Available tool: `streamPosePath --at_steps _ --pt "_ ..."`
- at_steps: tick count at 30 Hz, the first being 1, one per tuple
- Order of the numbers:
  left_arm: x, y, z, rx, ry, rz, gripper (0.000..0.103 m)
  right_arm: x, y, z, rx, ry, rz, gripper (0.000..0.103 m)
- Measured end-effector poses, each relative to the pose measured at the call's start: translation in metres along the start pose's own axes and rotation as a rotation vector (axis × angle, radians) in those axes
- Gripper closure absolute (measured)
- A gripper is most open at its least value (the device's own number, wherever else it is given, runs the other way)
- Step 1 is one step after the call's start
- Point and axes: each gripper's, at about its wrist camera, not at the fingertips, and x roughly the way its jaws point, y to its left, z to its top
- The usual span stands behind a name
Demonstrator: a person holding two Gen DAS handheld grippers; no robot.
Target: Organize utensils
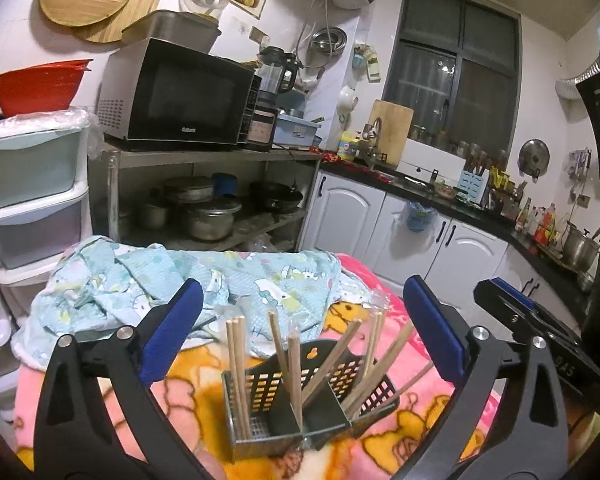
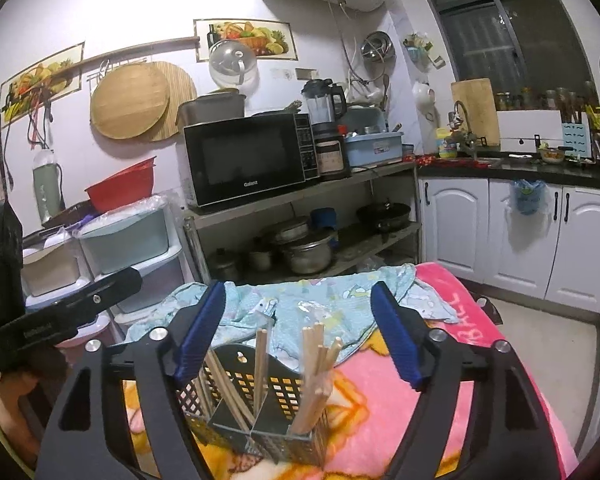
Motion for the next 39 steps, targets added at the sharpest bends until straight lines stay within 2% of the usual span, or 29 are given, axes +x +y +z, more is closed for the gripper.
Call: streamPosePath --at_steps 6,15,20,27,32,39 --pt "-0.020 -0.006 0.002 0.012 0.006 0.005 0.011 -0.023 0.003 0.001 -0.004 -0.010 -0.001 0.018" --pt "-0.047 -0.009 -0.007 0.012 0.021 0.037 0.011 -0.053 0.014 0.001 -0.039 -0.016 0.008 0.009" --pt "-0.057 -0.007 -0.019 0.009 0.046 0.055 0.011 -0.064 0.021 -0.006 -0.069 0.006 0.015 0.007" --pt "-0.066 -0.004 -0.050 0.005 0.120 0.071 0.011 -0.071 0.030 -0.031 -0.104 0.079 0.013 0.007" --pt "-0.069 0.002 -0.074 0.004 0.169 0.102 0.011 -0.071 0.028 -0.062 -0.124 0.162 -0.002 0.007" --pt "-0.073 0.008 -0.107 0.003 0.218 0.155 0.011 -0.079 0.025 -0.106 -0.155 0.230 -0.033 0.007"
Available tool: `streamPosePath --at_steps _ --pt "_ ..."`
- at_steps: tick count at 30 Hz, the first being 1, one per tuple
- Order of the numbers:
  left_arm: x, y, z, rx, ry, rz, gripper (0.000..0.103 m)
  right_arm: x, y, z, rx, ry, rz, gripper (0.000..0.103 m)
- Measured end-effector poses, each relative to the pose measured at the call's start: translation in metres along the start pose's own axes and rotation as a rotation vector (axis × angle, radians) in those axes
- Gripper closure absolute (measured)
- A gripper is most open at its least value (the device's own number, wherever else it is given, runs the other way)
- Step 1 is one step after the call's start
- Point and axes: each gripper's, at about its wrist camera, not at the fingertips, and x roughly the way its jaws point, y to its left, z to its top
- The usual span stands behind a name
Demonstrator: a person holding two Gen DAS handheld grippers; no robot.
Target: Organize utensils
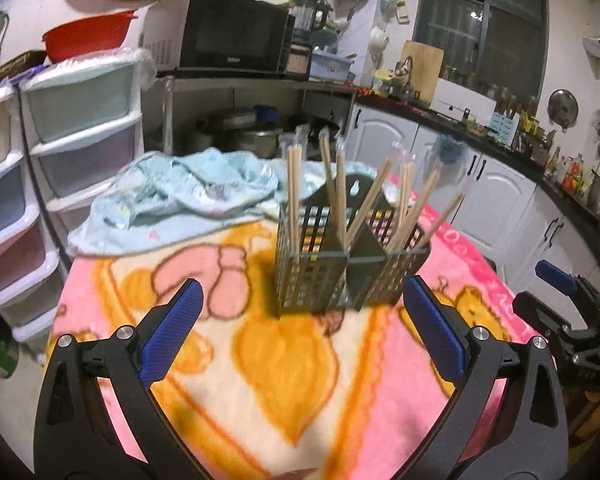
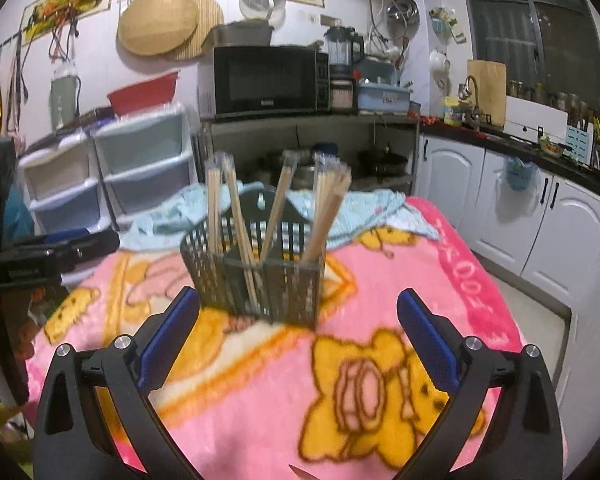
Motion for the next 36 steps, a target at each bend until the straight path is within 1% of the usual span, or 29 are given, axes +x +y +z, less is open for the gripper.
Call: streamPosePath --at_steps 2,6,10,15,17,20,22,27,36 --pt "-0.001 0.000 -0.009 -0.002 0.003 0.018 0.011 0.001 0.003 -0.010 -0.006 0.015 -0.003 0.007" --pt "-0.002 -0.002 -0.028 -0.006 0.015 0.022 0.011 0.000 0.012 -0.031 -0.045 0.021 -0.003 0.007" --pt "-0.006 -0.008 -0.047 0.016 -0.004 0.034 0.011 -0.009 0.018 -0.049 -0.073 -0.023 -0.024 0.007" --pt "-0.013 -0.016 -0.066 0.027 -0.065 0.049 0.011 -0.021 0.020 -0.065 -0.055 -0.105 -0.028 0.007" --pt "-0.014 -0.020 -0.070 0.034 -0.078 0.050 0.011 -0.025 0.021 -0.067 -0.051 -0.137 -0.029 0.007" --pt "-0.017 -0.028 -0.074 0.056 -0.103 0.082 0.011 -0.032 0.025 -0.068 -0.058 -0.183 -0.022 0.007" --pt "-0.020 -0.029 -0.074 0.052 -0.114 0.067 0.011 -0.035 0.026 -0.068 -0.060 -0.202 -0.020 0.007" --pt "-0.024 -0.030 -0.074 0.045 -0.133 0.057 0.011 -0.036 0.025 -0.068 -0.047 -0.202 -0.020 0.006" --pt "-0.026 -0.031 -0.074 0.040 -0.142 0.056 0.011 -0.035 0.026 -0.068 -0.045 -0.199 -0.022 0.006"
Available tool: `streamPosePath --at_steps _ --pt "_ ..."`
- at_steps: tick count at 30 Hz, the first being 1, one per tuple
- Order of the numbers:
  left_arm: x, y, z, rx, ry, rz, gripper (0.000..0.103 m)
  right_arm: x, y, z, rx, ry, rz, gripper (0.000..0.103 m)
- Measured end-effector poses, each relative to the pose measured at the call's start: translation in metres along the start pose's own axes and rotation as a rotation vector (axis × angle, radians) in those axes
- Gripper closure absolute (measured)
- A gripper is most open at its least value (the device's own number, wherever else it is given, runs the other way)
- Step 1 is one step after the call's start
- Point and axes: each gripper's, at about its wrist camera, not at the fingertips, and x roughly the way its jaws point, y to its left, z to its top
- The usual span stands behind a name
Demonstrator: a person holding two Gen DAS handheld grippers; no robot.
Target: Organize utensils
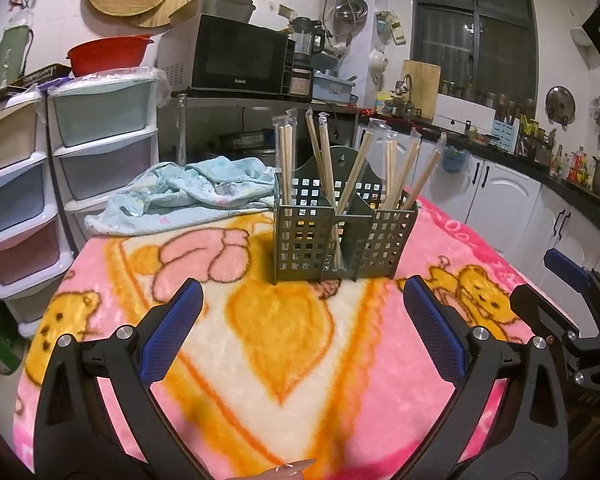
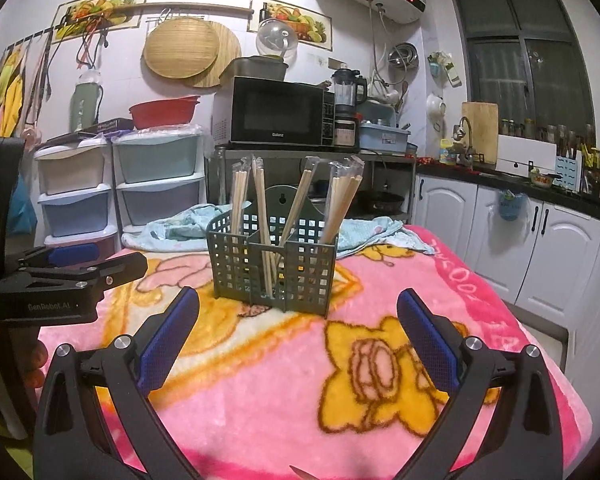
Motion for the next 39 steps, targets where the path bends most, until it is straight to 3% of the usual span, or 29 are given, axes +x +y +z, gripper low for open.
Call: streamPosePath --at_steps 39 --pt "-0.0028 0.0027 0.0029 -0.007 -0.012 0.005 0.011 0.0001 0.0001 -0.0011 0.001 -0.004 -0.002 0.006"
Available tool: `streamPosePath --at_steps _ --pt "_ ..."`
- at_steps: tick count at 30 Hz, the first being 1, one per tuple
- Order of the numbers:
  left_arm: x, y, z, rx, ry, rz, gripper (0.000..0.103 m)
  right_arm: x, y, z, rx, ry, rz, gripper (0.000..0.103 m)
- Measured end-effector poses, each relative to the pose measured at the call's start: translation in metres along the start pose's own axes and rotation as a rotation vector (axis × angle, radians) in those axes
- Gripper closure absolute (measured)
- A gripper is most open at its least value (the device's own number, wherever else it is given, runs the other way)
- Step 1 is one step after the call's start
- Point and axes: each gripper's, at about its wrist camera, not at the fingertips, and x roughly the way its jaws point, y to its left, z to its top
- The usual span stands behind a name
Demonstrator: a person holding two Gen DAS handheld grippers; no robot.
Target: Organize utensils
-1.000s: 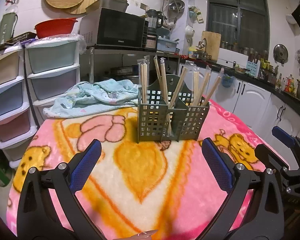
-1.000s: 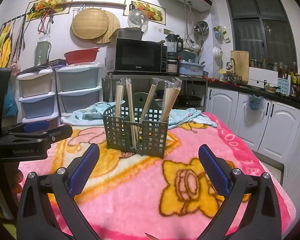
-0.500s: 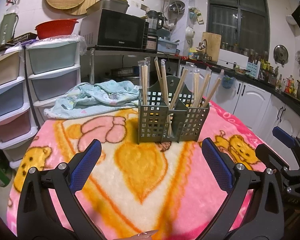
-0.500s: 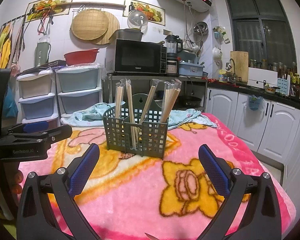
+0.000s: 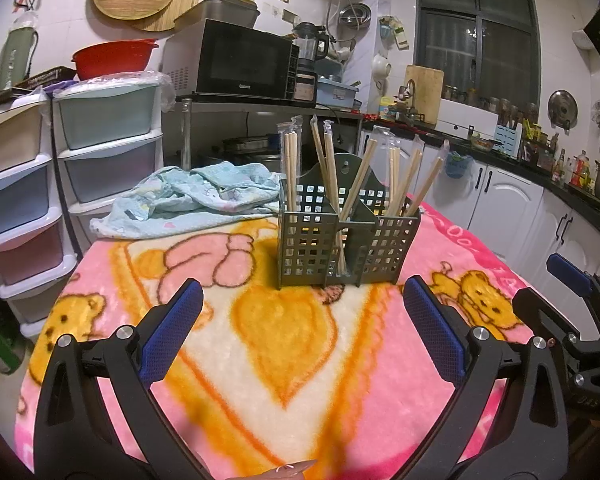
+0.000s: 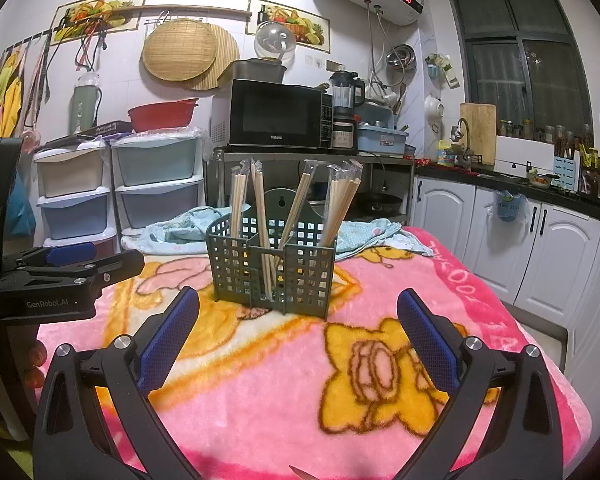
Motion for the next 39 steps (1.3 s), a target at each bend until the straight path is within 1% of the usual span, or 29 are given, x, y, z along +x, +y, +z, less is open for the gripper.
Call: streamPosePath --at_steps 15,20,25,35,38,39 --pt "0.000 0.002 0.000 -0.003 0.010 0.000 0.011 0.000 0.000 0.000 0.000 0.003 -0.003 0.006" --pt "0.002 0.004 -0.001 -0.020 0.024 -0.025 0.011 -0.002 -0.001 0.002 0.005 0.001 -0.013 0.006" --pt "0.003 0.001 -0.002 -0.008 0.028 -0.003 0.011 -0.003 -0.003 0.002 0.013 0.000 -0.018 0.006" --pt "0.004 -0.002 -0.002 -0.003 0.033 -0.005 0.011 -0.002 -0.010 0.003 0.030 0.012 -0.033 0.006" --pt "0.005 0.002 0.000 -0.028 0.043 -0.014 0.011 0.001 -0.013 0.003 0.037 0.017 -0.041 0.006" --pt "0.008 0.006 0.002 -0.040 0.051 -0.007 0.011 0.001 -0.016 0.004 0.044 0.018 -0.048 0.006"
